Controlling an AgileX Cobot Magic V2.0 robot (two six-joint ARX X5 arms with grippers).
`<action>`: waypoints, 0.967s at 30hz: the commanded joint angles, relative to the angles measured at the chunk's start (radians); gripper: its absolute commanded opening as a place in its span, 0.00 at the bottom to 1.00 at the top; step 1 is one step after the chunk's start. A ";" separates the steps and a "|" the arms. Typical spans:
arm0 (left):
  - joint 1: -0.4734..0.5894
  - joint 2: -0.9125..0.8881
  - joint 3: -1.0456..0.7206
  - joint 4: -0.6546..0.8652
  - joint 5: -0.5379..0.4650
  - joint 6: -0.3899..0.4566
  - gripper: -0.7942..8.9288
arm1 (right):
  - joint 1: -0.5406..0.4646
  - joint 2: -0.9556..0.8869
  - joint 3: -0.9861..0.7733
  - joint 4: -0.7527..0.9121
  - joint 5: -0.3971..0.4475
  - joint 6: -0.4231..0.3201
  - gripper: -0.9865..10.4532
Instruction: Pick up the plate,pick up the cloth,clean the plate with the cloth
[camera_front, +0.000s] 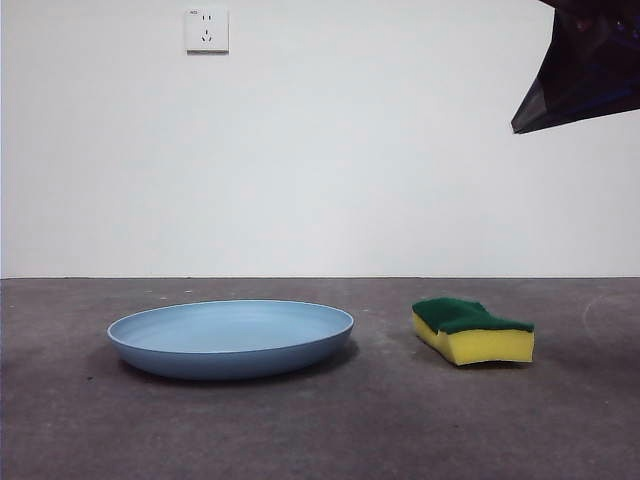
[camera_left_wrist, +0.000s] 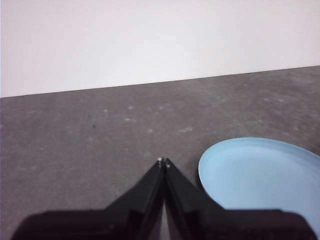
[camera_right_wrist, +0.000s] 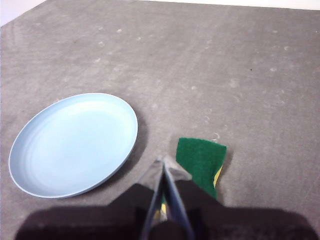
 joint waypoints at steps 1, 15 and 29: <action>0.019 -0.045 -0.046 -0.003 0.010 -0.027 0.08 | 0.000 0.001 -0.005 0.009 0.002 0.002 0.09; 0.063 -0.111 -0.046 -0.182 0.005 -0.033 0.08 | 0.000 0.001 -0.005 0.009 0.002 0.002 0.09; 0.063 -0.111 -0.046 -0.182 0.005 -0.033 0.08 | 0.000 0.001 -0.005 0.009 0.002 0.002 0.09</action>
